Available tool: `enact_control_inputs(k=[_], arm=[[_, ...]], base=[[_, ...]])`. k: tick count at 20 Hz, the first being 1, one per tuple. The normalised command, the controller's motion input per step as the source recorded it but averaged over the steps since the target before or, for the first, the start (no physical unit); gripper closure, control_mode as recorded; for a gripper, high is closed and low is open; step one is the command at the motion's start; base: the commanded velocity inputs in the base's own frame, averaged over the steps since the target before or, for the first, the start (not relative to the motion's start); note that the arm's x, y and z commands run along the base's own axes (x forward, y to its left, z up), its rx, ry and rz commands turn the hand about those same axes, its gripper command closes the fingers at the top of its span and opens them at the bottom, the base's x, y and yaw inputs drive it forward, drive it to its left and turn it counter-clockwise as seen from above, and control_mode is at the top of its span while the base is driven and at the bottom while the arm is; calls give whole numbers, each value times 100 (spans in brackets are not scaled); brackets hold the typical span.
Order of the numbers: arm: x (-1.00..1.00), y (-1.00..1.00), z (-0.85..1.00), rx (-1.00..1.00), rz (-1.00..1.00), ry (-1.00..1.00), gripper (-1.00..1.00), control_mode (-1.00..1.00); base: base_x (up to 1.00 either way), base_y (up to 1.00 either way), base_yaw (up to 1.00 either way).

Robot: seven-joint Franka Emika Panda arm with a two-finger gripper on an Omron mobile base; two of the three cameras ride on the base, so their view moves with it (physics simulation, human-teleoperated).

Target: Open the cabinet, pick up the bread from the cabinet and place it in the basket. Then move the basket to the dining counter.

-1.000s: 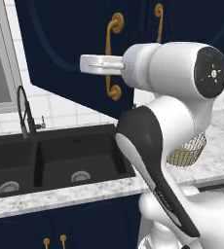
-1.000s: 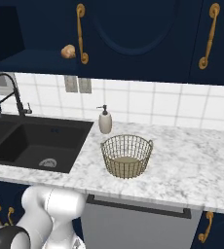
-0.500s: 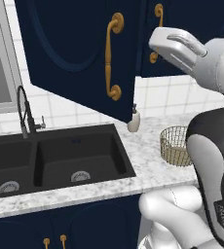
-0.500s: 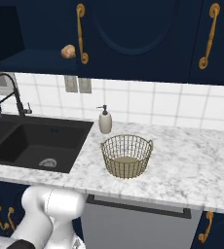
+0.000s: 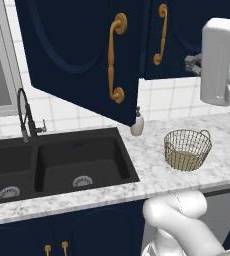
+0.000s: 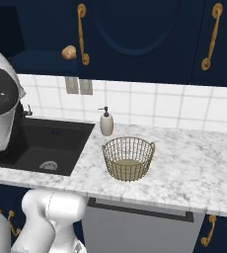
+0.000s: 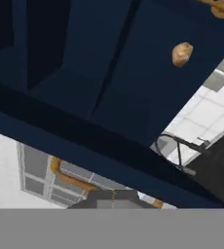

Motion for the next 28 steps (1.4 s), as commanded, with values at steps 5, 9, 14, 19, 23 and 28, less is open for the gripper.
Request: enact_control_inputs(k=[5,9,14,19,23,28], arm=[[62,23,-37,31,29,28,100,-100],[52,29,-17,20,21,19,100,-100],[32,34,-2,10,16,11,100,-100],[9,64,-3,6,18,13,100,-100],[-29,90,-1,15,26,22,100,-100],[-75,100,-2,10,25,26,100,-100]], base=[[0,0,0],[0,0,0],[0,0,0],[0,0,0],[0,0,0],[0,0,0]])
